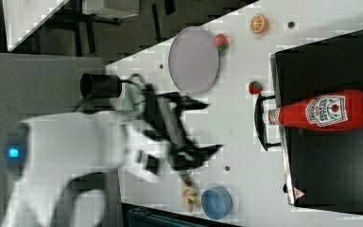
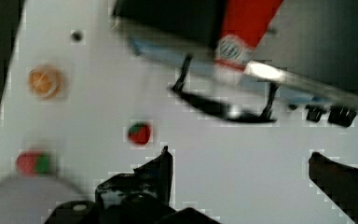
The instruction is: Pick Ketchup from oven and place it on table.
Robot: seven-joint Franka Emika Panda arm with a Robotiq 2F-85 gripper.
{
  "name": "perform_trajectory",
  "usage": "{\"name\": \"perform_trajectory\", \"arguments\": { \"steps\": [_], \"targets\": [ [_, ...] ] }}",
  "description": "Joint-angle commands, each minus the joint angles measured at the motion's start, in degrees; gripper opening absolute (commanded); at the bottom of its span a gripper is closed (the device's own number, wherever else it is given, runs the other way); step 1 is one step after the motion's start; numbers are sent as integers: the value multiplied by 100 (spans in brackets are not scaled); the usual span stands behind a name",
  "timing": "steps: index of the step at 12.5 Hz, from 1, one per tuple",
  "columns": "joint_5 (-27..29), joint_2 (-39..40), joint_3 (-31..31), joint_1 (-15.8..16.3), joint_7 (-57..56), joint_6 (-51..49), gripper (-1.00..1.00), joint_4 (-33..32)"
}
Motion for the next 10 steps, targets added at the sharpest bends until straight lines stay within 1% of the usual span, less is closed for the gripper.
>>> {"name": "perform_trajectory", "arguments": {
  "steps": [1,3,5,8,10],
  "targets": [
    [-89,107,-271,-94,-6,718,100,216],
    [-88,478,-504,-122,-6,995,100,223],
    [4,842,-658,-185,-6,1059,100,246],
    [471,1351,-766,-414,-6,1281,100,354],
    [527,1663,-766,-580,-5,1559,100,453]
  ]
}}
